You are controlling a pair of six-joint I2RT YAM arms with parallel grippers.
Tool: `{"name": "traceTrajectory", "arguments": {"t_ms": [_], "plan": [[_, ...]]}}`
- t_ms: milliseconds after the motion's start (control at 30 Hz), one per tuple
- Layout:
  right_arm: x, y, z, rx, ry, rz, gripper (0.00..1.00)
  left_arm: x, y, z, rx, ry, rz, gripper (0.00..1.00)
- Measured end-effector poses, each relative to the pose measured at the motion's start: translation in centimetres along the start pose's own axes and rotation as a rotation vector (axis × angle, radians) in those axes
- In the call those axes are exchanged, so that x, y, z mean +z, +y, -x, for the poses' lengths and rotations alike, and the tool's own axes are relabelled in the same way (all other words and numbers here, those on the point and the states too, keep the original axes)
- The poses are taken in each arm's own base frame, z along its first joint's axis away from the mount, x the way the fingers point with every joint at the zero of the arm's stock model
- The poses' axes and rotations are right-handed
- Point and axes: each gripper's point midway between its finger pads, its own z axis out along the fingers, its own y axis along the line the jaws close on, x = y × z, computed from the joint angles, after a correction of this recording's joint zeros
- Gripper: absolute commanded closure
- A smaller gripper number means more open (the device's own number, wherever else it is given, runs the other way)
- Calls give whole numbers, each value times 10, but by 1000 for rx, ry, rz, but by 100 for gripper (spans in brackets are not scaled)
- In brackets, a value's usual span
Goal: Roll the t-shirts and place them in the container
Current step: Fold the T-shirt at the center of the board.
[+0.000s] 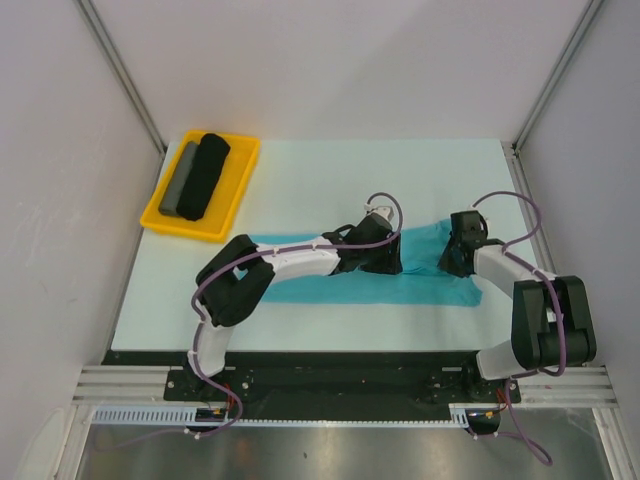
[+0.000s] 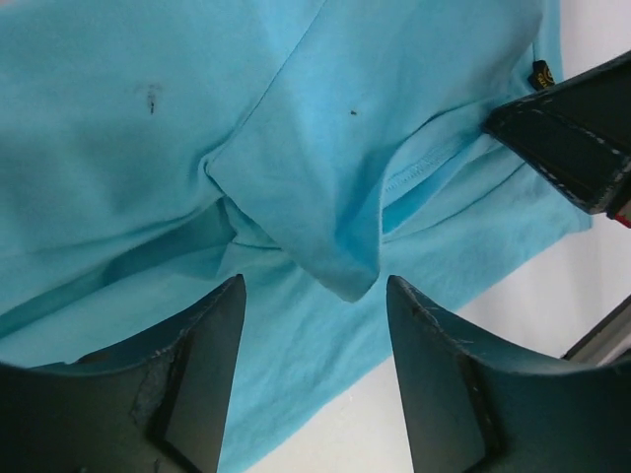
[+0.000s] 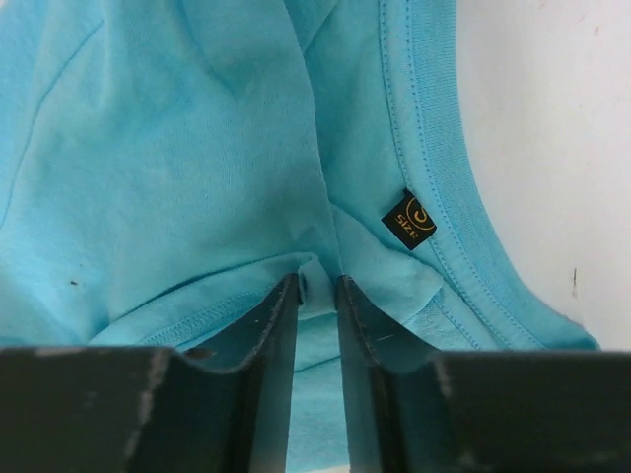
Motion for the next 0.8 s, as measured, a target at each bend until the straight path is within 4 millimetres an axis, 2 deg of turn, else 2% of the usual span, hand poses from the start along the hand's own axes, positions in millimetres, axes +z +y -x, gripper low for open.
{"name": "traceTrajectory", "arguments": {"t_ms": [33,133,367,400,467,500,567,600,700,800], "plan": [[0,0,0,1,0,0,82,2,1,0,0,1,5,41],[-2,0,2,2,-6,4,88,7,2,-3,3,6,17,48],[-20,-1,3,11,-43,29,90,7,3,-8,4,19,29,67],[-23,-1,3,13,-48,34,89,7,3,-7,3,19,29,74],[-27,-2,0,13,-51,40,87,7,2,-7,1,19,28,76],[-28,-2,-1,13,-50,41,85,7,1,-7,-1,19,28,81],[-31,-4,-8,11,-44,43,77,6,1,-8,-1,20,28,83],[-32,-5,-12,14,-39,43,66,6,1,-8,0,22,30,89],[-38,-8,-24,14,-24,47,55,6,2,-9,0,26,33,90],[-44,-10,-26,23,-30,55,54,6,3,-11,1,32,37,89]]}}
